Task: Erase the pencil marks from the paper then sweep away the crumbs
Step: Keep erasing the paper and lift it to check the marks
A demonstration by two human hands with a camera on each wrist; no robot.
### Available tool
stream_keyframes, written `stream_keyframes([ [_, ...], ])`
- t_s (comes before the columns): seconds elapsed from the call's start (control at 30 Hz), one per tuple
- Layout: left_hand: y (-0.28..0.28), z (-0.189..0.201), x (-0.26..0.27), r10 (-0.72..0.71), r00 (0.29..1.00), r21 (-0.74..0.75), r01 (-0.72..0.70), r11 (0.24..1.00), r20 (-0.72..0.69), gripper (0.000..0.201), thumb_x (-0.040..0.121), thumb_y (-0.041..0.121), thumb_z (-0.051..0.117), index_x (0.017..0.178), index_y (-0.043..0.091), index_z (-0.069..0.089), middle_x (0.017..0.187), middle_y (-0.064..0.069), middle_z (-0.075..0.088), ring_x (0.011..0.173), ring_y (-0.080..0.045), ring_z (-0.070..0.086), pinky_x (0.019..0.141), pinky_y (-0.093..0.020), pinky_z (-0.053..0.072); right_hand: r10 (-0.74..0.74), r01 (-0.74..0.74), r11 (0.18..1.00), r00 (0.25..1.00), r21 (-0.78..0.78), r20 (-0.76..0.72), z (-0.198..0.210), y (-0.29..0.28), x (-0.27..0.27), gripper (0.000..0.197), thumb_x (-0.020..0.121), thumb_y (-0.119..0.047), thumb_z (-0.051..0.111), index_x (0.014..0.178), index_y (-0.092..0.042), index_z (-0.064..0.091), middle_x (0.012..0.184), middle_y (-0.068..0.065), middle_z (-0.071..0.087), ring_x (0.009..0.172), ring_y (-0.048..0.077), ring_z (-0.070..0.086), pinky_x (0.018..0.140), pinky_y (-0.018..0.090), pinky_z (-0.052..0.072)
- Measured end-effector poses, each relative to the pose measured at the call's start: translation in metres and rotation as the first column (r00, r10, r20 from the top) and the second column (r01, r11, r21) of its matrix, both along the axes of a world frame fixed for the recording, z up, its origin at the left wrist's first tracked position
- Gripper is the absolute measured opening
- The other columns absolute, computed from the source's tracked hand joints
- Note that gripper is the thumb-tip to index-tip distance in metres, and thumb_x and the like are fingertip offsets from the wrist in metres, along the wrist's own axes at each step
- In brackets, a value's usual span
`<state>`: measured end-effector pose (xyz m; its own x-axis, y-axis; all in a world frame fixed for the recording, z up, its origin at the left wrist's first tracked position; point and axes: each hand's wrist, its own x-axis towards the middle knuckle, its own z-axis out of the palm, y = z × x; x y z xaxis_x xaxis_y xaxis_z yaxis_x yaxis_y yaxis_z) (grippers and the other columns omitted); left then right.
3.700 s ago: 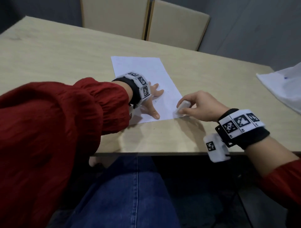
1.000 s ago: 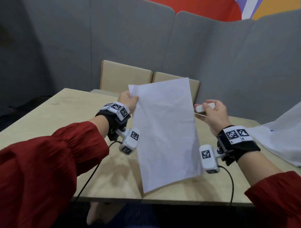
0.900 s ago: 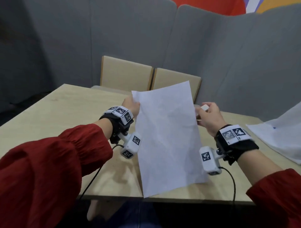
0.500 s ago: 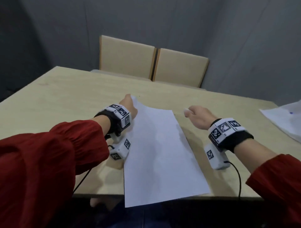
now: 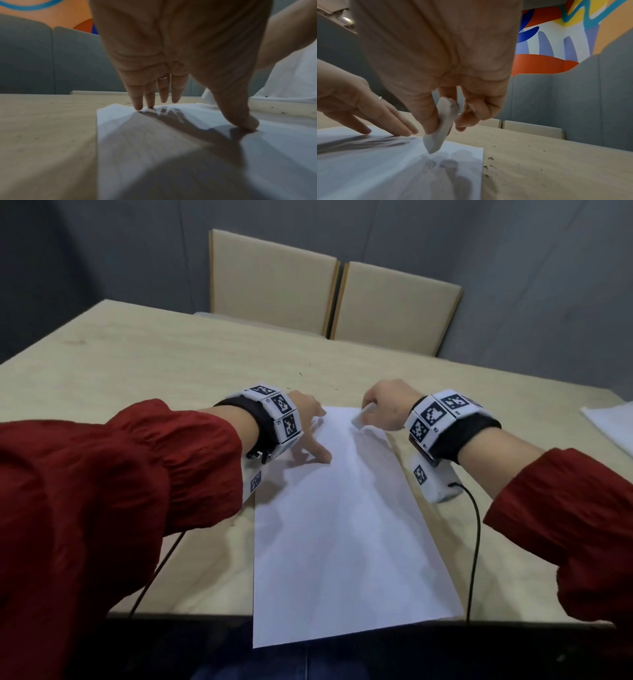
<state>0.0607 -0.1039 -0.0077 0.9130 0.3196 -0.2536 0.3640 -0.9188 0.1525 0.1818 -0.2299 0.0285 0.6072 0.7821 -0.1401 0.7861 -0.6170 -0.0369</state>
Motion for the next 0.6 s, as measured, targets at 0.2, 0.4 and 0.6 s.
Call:
stream_keyframes([
  [0.2,-0.01,-0.013,0.002,-0.098,0.99,0.064,0.105,0.992,-0.099,0.107,0.068,0.079,0.062,0.147,0.014,0.033,0.153,-0.007,0.032,0.13,-0.029,0.042,0.106,-0.043,0.038,0.122,-0.121,0.988,0.992,0.091,-0.01,-0.011,0.016,-0.007,0.026,0.082,-0.007,0.051,0.094,-0.007,0.074,0.092,0.012,0.071,0.089,0.03,0.064,0.073,0.035,0.054],
  [0.4,-0.01,-0.012,0.005,-0.105,0.989,0.099,0.116,0.988,-0.106,0.1,0.05,0.088,0.059,0.118,0.015,0.051,0.143,-0.003,0.046,0.105,-0.025,0.057,0.092,-0.043,0.048,0.209,-0.21,0.977,0.977,0.04,0.034,-0.014,0.027,-0.007,0.02,0.082,-0.002,0.05,0.084,-0.003,0.07,0.08,0.011,0.067,0.08,0.03,0.062,0.067,0.035,0.053],
  [0.6,-0.012,-0.005,0.005,-0.045,0.998,0.036,0.046,0.998,-0.04,0.071,0.047,0.079,0.074,0.071,0.031,0.028,0.09,0.0,0.05,0.085,-0.026,0.056,0.083,-0.04,0.051,0.224,-0.223,0.972,0.975,0.07,0.0,-0.027,0.026,-0.002,0.023,0.082,-0.006,0.057,0.06,-0.01,0.05,0.057,0.0,0.048,0.058,0.018,0.043,0.047,0.019,0.031],
])
